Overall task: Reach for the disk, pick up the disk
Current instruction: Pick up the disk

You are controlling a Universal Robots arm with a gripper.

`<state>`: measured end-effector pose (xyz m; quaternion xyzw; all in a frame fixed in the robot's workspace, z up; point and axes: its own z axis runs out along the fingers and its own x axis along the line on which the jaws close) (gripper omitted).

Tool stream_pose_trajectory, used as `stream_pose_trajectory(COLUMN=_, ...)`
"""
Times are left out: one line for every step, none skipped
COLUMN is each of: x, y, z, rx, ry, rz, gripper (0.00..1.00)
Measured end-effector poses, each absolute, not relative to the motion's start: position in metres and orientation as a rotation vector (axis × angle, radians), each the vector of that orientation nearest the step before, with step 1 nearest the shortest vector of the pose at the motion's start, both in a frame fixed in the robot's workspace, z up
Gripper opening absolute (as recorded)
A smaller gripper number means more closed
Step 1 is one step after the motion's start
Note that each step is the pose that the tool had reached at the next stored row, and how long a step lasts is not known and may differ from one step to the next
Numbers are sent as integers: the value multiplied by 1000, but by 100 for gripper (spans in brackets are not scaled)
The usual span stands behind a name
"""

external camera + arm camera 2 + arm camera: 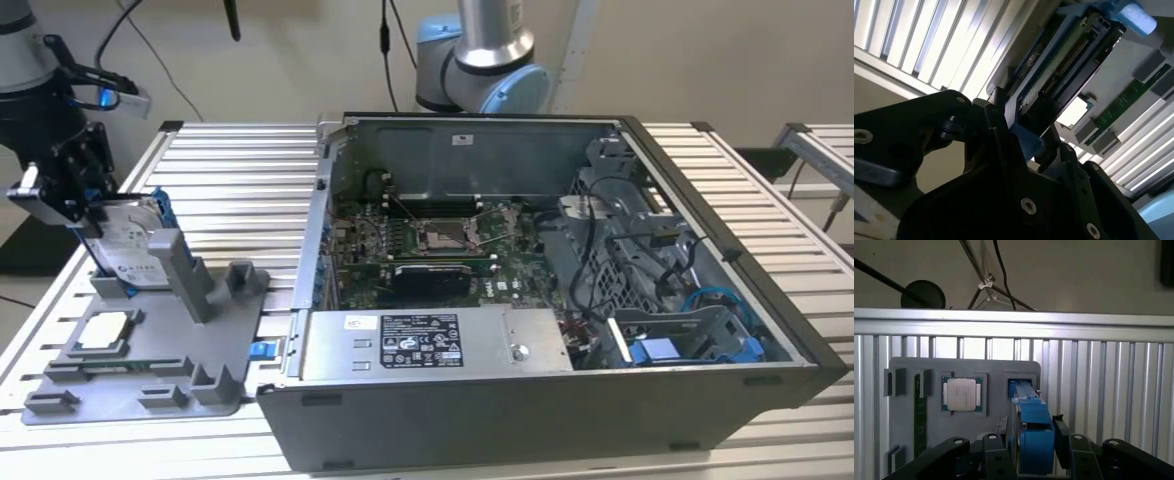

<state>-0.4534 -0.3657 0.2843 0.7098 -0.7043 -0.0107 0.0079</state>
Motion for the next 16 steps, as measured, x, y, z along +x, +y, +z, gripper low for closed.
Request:
stream_pose_trajectory(x=-453, y=-366, z=282, rx=2219, ry=-2202, rz=-33, gripper=100)
stream_pose_trajectory(x=-454, y=-366, z=281, rx=2220, ry=-2202, rz=-32, gripper=100)
stream_pose_trajectory(x=-454, y=-366, z=279, rx=2220, ry=-2202, rz=-31, gripper=100)
stream_pose_trajectory(x=-454, y=-366, z=277, rx=2220, ry=-2203, rz=-30, gripper=100)
stream_pose_trajectory(x=-454, y=-366, z=275, rx=2221, ry=-2203, rz=-29, gripper=100)
stream_pose_trajectory(x=-454, y=-366, z=274, rx=2221, ry=-2204, rz=-28, gripper=100)
stream_pose_trajectory(x=-454, y=-366, z=273, rx=2222, ry=-2204, rz=-27, gripper=100)
stream_pose_trajectory(x=-454, y=-366, z=273, rx=2222, ry=-2204, rz=-27, gripper=100)
stream_pose_trajectory(x=-454, y=-366, z=272, rx=2222, ry=-2205, rz=-27, gripper=100)
stream_pose_trajectory(x=-454, y=-366, z=271, rx=2222, ry=-2205, rz=-26, gripper=100)
stream_pose_trajectory(x=-454, y=-366, z=270, rx=2223, ry=-2205, rz=-25, gripper=100)
stream_pose_trajectory(x=-454, y=-366, z=269, rx=2223, ry=-2206, rz=-25, gripper=100)
stream_pose_trajectory(x=-454, y=-366, z=269, rx=2223, ry=-2206, rz=-25, gripper=100)
stream_pose_trajectory(x=-454, y=-366, z=269, rx=2223, ry=-2206, rz=-25, gripper=100)
stream_pose_trajectory(x=-454, y=-366, z=269, rx=2224, ry=-2206, rz=-26, gripper=100)
stream_pose_trajectory(x=-454, y=-365, z=269, rx=2224, ry=-2207, rz=-26, gripper=100)
